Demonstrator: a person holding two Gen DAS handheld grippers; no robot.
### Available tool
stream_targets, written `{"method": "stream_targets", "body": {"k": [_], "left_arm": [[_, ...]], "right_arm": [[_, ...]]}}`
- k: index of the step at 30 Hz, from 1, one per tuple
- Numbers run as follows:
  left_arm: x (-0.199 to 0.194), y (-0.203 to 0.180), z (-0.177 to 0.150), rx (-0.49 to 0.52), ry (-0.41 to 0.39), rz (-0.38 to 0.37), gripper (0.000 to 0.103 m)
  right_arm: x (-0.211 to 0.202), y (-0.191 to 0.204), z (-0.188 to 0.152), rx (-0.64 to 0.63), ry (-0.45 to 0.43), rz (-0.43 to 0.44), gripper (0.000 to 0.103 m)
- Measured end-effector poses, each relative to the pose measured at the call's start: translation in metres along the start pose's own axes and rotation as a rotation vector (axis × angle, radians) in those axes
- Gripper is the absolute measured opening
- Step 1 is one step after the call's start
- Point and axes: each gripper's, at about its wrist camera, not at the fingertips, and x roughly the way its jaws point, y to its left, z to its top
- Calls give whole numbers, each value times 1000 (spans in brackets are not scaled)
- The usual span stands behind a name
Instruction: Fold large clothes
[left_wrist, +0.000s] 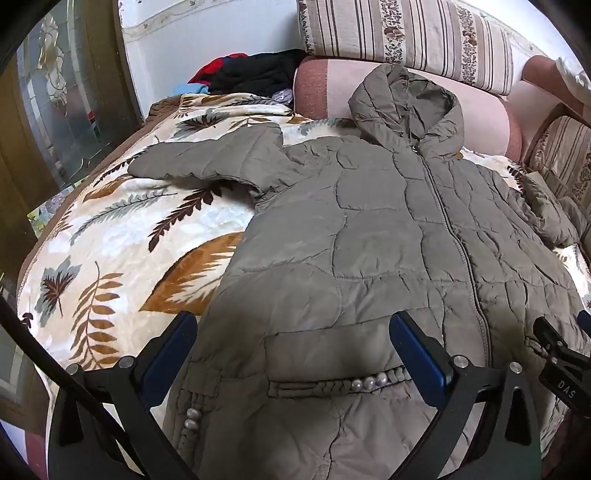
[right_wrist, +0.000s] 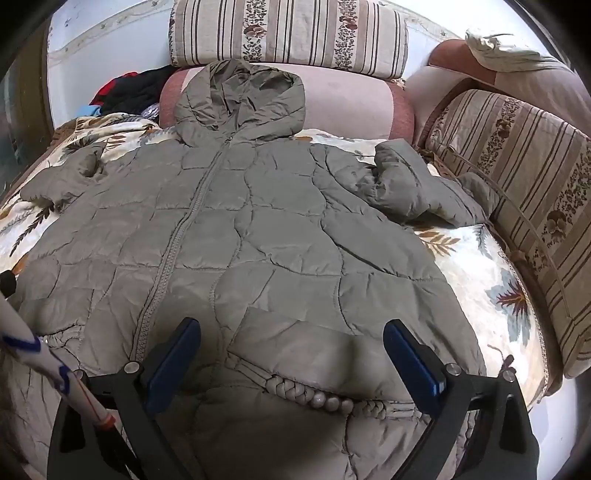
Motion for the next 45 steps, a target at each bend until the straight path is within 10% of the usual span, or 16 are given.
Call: {"method": "stream_targets", "body": {"k": [45], "left_arm": [[4,-2,-7,4,31,-6,103]], "right_arm": [[5,-1,-10,-10,26,-6,101]]}}
